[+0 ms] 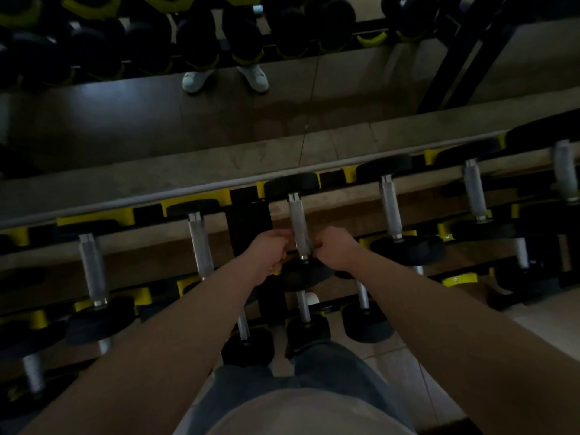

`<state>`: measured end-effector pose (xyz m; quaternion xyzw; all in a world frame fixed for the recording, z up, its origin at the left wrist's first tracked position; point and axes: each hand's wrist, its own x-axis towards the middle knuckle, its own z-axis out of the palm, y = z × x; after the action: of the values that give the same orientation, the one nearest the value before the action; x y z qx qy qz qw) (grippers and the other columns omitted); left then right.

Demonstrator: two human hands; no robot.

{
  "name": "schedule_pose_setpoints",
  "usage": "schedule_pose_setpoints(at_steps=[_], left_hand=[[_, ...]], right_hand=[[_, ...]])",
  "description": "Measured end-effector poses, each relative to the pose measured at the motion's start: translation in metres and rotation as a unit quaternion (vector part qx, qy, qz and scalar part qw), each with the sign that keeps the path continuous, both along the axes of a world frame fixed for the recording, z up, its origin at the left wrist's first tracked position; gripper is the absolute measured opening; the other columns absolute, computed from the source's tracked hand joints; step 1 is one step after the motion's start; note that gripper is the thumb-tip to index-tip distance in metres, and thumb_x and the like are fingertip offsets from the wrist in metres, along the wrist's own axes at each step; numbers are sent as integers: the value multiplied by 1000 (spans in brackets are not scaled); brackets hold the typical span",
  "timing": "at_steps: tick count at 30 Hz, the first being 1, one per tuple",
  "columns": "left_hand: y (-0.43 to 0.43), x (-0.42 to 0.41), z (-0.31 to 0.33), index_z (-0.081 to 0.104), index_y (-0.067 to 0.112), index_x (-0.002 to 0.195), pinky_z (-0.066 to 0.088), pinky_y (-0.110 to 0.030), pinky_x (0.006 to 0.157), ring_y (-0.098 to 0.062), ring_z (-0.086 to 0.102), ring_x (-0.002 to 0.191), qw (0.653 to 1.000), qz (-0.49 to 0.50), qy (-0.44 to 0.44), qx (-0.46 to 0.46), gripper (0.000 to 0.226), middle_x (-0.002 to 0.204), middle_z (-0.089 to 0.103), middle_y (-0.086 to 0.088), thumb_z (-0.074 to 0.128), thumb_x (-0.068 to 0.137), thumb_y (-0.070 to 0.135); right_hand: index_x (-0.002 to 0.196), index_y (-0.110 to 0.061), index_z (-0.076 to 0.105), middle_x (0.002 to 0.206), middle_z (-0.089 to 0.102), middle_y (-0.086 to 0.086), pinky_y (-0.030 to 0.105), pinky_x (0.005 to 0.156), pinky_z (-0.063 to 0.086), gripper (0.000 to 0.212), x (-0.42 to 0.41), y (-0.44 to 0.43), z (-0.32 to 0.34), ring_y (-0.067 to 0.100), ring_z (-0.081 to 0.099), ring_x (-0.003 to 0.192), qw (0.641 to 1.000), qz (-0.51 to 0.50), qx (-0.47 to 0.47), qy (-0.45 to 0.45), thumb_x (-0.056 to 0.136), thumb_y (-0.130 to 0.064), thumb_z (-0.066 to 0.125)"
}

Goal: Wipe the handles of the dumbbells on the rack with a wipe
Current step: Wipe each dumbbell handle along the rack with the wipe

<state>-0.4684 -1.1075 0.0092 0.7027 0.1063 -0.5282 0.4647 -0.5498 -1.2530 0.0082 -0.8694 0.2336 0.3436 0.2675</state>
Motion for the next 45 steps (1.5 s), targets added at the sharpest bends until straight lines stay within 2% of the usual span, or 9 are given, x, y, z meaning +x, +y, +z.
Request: schedule_pose_setpoints(at_steps=[4, 6, 10, 14, 17, 23, 31, 38, 45], left_hand=[[2, 2, 5, 63, 22, 112, 21, -22, 43, -9, 37, 54, 1000, 3, 9, 3, 30, 101, 72, -4, 39, 103, 7], [0, 4, 6, 63, 24, 100, 22, -23, 47, -9, 39, 57, 1000, 5, 8, 11, 28, 100, 71, -6, 41, 102, 7], [-2, 6, 11, 64, 23, 95, 21, -24, 48, -10, 38, 57, 1000, 8, 4, 11, 27, 87, 64, -5, 43, 102, 9], [0, 10, 5, 69, 22, 110, 24, -25, 50, -12, 39, 61, 1000, 7, 0, 15, 29, 87, 63, -7, 46, 98, 8], [1, 11, 4, 69, 20, 113, 25, -23, 49, -12, 37, 59, 1000, 1, 5, 15, 29, 86, 60, -9, 49, 97, 9], [3, 9, 11, 66, 22, 109, 24, -23, 50, -9, 40, 61, 999, 18, 28, 19, 26, 110, 73, -6, 43, 101, 11], [2, 10, 10, 67, 20, 108, 31, -26, 52, -12, 46, 69, 996, 71, 46, 32, 38, 103, 67, -6, 34, 97, 5], [7, 7, 10, 66, 16, 108, 26, -19, 42, -10, 38, 59, 995, 75, 66, 31, 36, 104, 68, -7, 32, 101, 8], [10, 9, 11, 58, 5, 130, 43, -24, 49, -12, 61, 69, 979, 180, 89, -25, 38, 102, 65, -11, 31, 104, 5]], right_hand=[[112, -20, 73, 99, 67, -6, 16, 66, 43, 19, 13, 1, 6, 7, 60, 86, 948, -256, 37, -184, 98, -25, 62], [117, -22, 71, 100, 64, -10, 10, 64, 38, 21, 24, 5, 10, 4, 57, 88, 932, -272, 47, -234, 98, -26, 63], [115, -19, 70, 97, 61, -9, 17, 71, 43, 22, 20, 13, 9, 6, 57, 89, 946, -229, 37, -226, 98, -32, 63], [105, -18, 74, 105, 68, -1, 26, 83, 47, 19, -8, 13, 9, 15, 63, 97, 992, 17, 32, -118, 97, -33, 64], [101, -17, 73, 102, 68, 2, 33, 85, 52, 19, -1, 14, 14, 21, 64, 97, 987, 71, 11, -146, 98, -31, 60], [118, -13, 70, 105, 62, 12, 38, 82, 48, 25, 44, 11, 13, 31, 58, 101, 950, -28, -102, -294, 99, -16, 54], [118, -21, 73, 117, 67, 6, 37, 96, 49, 28, 2, 12, 21, 26, 59, 113, 935, 309, -70, -157, 99, -19, 51], [116, -17, 69, 113, 61, 6, 37, 76, 56, 24, 44, 19, 34, 26, 63, 100, 938, 211, -202, -189, 96, -16, 56], [104, -12, 66, 104, 67, 9, 39, 66, 46, 13, 29, 57, 45, 27, 66, 88, 924, 327, -190, -58, 98, -15, 55]])
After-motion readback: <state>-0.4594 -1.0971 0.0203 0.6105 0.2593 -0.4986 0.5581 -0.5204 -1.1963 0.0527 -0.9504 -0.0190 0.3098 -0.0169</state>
